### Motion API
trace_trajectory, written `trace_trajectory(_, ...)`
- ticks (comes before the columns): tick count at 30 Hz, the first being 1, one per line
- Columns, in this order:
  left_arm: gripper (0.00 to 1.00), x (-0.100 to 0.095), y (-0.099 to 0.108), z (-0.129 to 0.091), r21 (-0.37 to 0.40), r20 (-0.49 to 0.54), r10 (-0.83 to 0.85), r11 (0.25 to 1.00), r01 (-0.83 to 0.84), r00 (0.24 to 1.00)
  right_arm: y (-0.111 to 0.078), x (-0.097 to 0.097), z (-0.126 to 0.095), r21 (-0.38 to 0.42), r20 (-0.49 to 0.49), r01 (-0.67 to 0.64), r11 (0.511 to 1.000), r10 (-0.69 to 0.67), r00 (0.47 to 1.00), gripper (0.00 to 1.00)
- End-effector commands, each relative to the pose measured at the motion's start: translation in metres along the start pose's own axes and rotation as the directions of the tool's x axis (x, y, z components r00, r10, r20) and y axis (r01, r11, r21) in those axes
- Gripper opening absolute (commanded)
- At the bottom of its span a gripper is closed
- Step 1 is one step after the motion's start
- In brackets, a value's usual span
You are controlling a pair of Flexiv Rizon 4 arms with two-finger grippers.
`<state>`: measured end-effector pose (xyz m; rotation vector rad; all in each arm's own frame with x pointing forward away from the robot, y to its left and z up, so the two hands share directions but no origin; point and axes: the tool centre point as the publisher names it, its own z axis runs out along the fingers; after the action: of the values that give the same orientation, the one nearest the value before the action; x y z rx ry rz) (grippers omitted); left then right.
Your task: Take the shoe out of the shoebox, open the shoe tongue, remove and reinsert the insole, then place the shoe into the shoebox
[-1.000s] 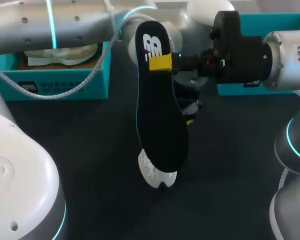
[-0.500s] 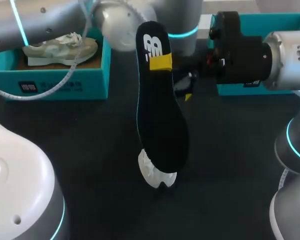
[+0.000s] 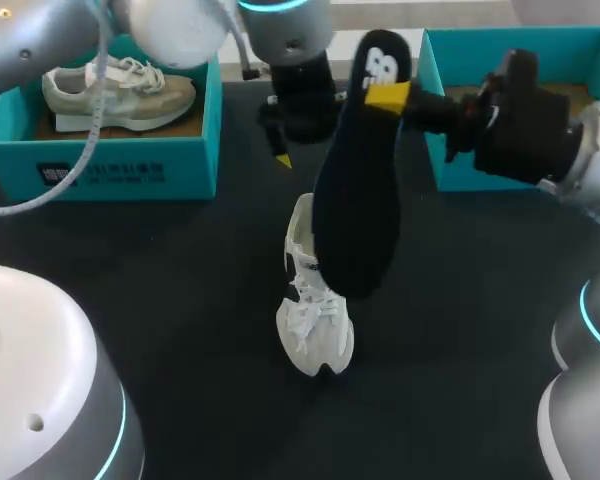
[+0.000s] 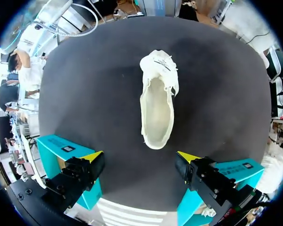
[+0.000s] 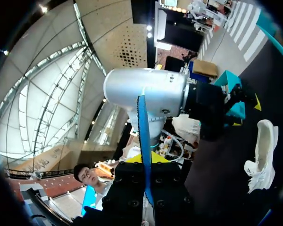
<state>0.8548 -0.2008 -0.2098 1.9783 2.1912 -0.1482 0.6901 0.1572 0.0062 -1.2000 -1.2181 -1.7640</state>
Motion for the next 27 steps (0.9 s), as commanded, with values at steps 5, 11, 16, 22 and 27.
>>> trace_trajectory(5, 1.00, 0.015, -0.007, -0.025, -0.011, 0.196, 0.066, 0.998, -0.066, 0.978, 0.026, -0.017, -0.022, -0.112, 0.064, -0.019, 0.994, 0.026, 0.998, 0.00)
trace_trajectory(11, 1.00, 0.015, -0.007, -0.025, -0.011, 0.196, 0.066, 0.998, -0.066, 0.978, 0.026, -0.017, -0.022, -0.112, 0.064, -0.019, 0.994, 0.026, 0.998, 0.00)
trace_trajectory(16, 1.00, 0.015, -0.007, -0.025, -0.011, 0.196, 0.066, 0.998, -0.066, 0.978, 0.026, -0.017, -0.022, -0.112, 0.064, -0.019, 0.994, 0.026, 0.998, 0.00)
trace_trajectory(22, 1.00, 0.012, -0.011, -0.030, 0.031, 0.373, 0.092, 0.993, -0.112, 0.923, 0.050, -0.027, -0.026, -0.135, 0.051, -0.068, 0.988, 0.075, 0.996, 0.00)
trace_trajectory(27, 1.00, 0.007, -0.006, -0.048, 0.051, 0.605, 0.056, 0.993, -0.108, 0.794, 0.086, -0.047, -0.036, -0.150, 0.107, -0.201, 0.968, 0.218, 0.970, 0.00)
